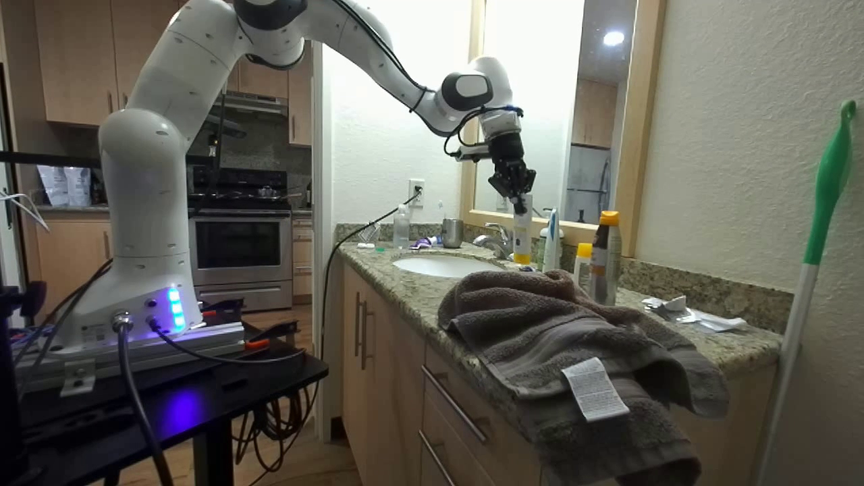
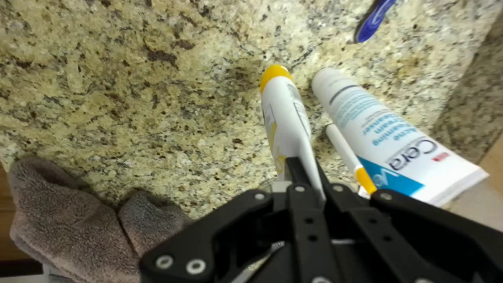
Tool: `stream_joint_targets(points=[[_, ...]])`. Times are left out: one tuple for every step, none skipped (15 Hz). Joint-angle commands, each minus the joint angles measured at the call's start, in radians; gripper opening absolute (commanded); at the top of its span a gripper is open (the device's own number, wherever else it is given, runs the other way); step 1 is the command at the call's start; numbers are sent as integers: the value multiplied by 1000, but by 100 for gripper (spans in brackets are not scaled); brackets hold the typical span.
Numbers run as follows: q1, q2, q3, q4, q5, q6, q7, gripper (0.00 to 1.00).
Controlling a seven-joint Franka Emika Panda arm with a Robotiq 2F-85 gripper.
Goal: Pick the white tube with a yellow lid and put in next to the faucet
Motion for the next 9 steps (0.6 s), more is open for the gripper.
stream_joint_targets(points=[[18, -141, 20, -63, -12, 7, -112, 1], [30, -167, 20, -74, -27, 11, -132, 1], [40, -188, 22, -83, -43, 8, -153, 1], [55, -207, 24, -100, -68, 22, -163, 1], [65, -227, 29, -118, -86, 23, -182, 1], [80, -245, 32, -143, -113, 37, -184, 1], [89, -258, 37, -161, -134, 40, -195, 1], [101, -275, 43, -186, -160, 37, -196, 1], [113, -287, 47, -215, -194, 43, -194, 1]])
